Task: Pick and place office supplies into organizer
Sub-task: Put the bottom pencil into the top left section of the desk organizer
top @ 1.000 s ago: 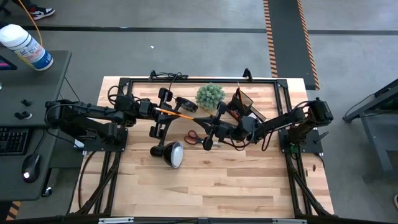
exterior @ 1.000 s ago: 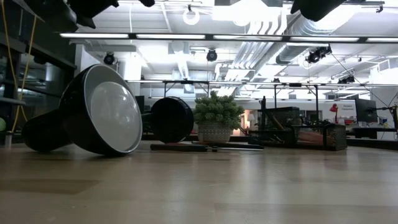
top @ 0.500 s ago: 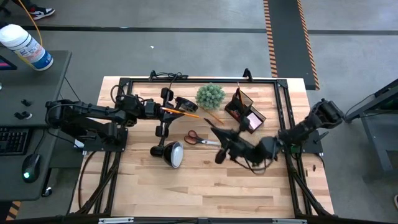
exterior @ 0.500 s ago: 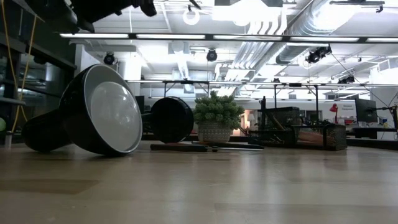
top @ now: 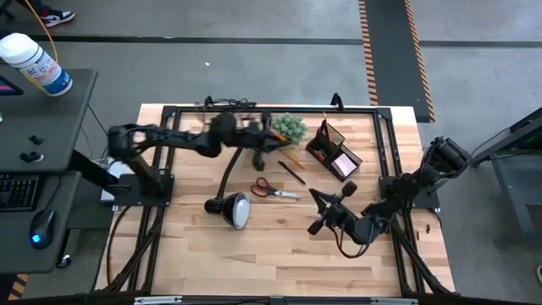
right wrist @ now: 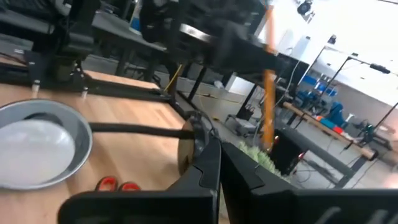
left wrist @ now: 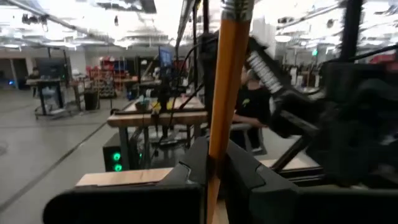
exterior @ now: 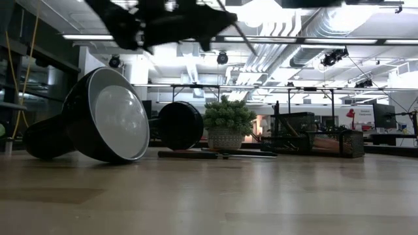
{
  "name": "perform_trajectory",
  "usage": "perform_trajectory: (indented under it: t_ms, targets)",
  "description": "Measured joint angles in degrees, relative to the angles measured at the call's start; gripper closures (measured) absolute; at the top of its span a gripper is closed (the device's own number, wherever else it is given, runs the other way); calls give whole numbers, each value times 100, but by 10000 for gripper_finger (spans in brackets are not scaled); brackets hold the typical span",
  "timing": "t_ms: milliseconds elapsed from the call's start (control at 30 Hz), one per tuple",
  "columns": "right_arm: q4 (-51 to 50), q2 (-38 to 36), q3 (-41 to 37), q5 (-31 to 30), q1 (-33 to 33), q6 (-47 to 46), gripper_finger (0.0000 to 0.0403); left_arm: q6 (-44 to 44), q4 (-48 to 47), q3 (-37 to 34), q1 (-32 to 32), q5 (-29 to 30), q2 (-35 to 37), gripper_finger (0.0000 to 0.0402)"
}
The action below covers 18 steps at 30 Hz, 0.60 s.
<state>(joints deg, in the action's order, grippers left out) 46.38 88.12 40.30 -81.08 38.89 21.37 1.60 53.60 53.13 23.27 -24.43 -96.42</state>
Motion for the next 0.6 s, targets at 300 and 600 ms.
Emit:
perform_trajectory:
  t_ms: [300, 600]
  targets:
    - [26, 0, -243, -27, 441, -243, 403, -319, -303, 1839, 2, 168, -1664, 394]
    - [22, 0, -243, -577, 1126, -310, 403, -483, -1095, 3100, 169, 607, -2707, 395]
